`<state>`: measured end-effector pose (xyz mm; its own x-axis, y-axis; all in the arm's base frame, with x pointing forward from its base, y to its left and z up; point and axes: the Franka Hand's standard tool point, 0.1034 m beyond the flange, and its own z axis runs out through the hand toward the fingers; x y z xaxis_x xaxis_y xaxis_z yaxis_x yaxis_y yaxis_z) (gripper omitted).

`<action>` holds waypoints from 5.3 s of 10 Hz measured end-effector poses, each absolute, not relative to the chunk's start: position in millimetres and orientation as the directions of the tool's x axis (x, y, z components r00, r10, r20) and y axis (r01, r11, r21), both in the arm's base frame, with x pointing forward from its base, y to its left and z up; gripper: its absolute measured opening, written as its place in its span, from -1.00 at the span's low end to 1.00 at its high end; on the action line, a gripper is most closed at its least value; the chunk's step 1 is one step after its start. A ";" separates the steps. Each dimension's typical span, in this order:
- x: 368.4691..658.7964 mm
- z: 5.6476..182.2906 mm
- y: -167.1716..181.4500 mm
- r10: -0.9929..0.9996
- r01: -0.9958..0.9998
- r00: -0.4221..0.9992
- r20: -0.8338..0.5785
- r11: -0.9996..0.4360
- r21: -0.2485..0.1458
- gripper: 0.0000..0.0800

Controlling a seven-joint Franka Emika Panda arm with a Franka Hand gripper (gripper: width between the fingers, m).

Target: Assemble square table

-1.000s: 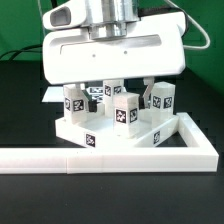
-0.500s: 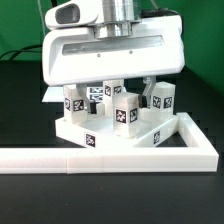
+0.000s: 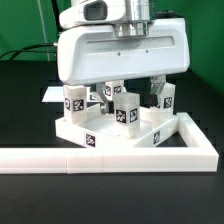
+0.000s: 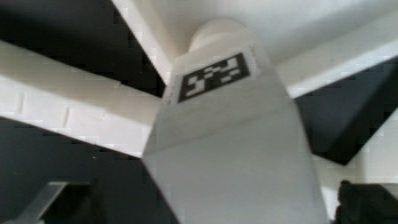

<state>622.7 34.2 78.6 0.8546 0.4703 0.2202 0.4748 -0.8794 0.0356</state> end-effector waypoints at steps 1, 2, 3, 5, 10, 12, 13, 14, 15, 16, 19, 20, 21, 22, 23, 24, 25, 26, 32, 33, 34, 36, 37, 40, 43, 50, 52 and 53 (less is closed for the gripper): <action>619.9 76.1 33.3 0.523 0.525 0.825 0.216 -0.850 0.052 0.62; 617.4 74.2 33.3 0.565 0.566 0.798 0.208 -0.822 0.063 0.62; 615.5 73.0 32.9 0.623 0.621 0.757 0.196 -0.780 0.080 0.62; 614.4 72.1 33.8 0.629 0.627 0.753 0.192 -0.775 0.081 0.62; 615.6 72.2 34.4 0.569 0.569 0.799 0.193 -0.820 0.060 -0.29; 615.5 72.0 34.4 0.499 0.501 0.844 0.197 -0.864 0.042 -0.28; 615.4 71.8 34.4 0.442 0.446 0.875 0.200 -0.895 0.029 -0.28; 615.3 70.8 34.3 0.374 0.379 0.905 0.201 -0.925 0.015 -0.28; 617.7 69.7 34.4 0.302 0.308 0.929 0.216 -0.951 0.006 -0.28; 619.5 69.6 36.5 0.218 0.226 0.950 0.225 -0.974 -0.010 -0.28; 622.6 69.2 42.3 -0.046 -0.031 0.975 0.218 -0.997 -0.071 -0.27; 623.6 69.1 44.9 -0.135 -0.118 0.968 0.210 -0.989 -0.093 -0.27; 624.3 68.9 48.7 -0.207 -0.188 0.958 0.200 -0.976 -0.110 -0.27; 624.5 68.3 54.7 -0.314 -0.294 0.932 0.179 -0.947 -0.130 -0.27; 624.9 68.1 61.5 -0.404 -0.384 0.902 0.153 -0.912 -0.140 -0.27; 624.9 67.8 66.9 -0.491 -0.473 0.861 0.130 -0.869 -0.146 -0.27; 624.9 67.7 69.5 -0.561 -0.545 0.819 0.115 -0.826 -0.146 -0.27; 624.9 67.5 69.5 -0.584 -0.567 0.804 0.114 -0.810 -0.147 -0.27; 624.0 67.6 75.1 -0.584 -0.566 0.805 0.103 -0.809 -0.162 0.59; 624.3 70.0 77.4 -0.471 -0.453 0.874 0.123 -0.879 -0.149 0.59; 624.8 74.4 80.7 -0.347 -0.329 0.927 0.141 -0.934 -0.137 0.62; 627.0 79.5 75.2 -0.129 -0.111 0.976 0.176 -0.988 -0.104 0.62; 627.3 79.6 72.7 -0.042 -0.026 0.982 0.185 -0.996 -0.088 0.62; 624.7 77.7 78.9 0.170 0.180 0.966 0.193 -0.983 -0.032 0.62; 624.7 77.8 79.6 0.317 0.323 0.928 0.194 -0.947 0.003 0.62; 624.8 76.2 72.9 0.440 0.442 0.878 0.188 -0.897 0.033 -0.28; 624.7 75.7 72.7 0.417 0.419 0.889 0.188 -0.907 0.027 -0.27; 624.6 75.5 73.0 0.325 0.329 0.927 0.190 -0.944 0.007 -0.27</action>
Offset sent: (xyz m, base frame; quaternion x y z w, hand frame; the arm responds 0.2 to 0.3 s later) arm -0.0128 0.0025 0.0001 -0.0027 -0.0069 -0.1217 0.9925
